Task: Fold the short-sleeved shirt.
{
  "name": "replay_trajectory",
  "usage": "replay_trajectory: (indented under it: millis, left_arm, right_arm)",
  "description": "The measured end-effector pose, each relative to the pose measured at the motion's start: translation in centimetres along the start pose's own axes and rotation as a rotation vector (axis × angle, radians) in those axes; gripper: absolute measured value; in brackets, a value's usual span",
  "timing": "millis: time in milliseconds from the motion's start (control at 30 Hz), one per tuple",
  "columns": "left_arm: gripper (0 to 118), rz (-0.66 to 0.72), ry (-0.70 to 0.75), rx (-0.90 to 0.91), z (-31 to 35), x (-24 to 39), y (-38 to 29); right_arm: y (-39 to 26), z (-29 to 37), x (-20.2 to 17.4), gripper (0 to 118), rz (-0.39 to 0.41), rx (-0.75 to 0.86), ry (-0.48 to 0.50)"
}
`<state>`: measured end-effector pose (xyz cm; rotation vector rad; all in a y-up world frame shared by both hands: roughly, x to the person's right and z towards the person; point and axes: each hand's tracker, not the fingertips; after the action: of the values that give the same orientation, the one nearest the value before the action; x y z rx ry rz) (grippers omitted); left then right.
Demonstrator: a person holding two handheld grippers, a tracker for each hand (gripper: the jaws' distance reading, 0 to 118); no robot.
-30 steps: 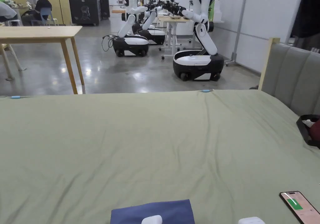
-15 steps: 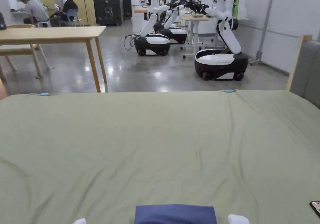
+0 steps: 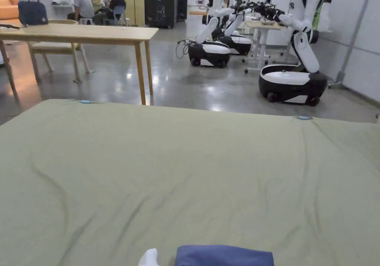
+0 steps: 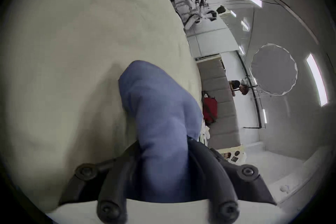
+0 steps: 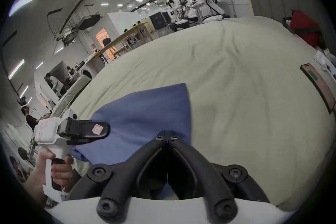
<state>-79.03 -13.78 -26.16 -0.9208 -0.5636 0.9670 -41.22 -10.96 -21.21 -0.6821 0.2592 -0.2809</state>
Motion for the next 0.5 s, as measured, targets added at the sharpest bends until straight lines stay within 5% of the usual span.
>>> replay_trajectory:
  millis: [500]
  left_arm:
    - [20,-0.091,0.345,0.154,30.9,-13.4,17.4]
  right_arm:
    - [-0.9,-2.4,-9.5,0,0.089,-0.046,0.073]
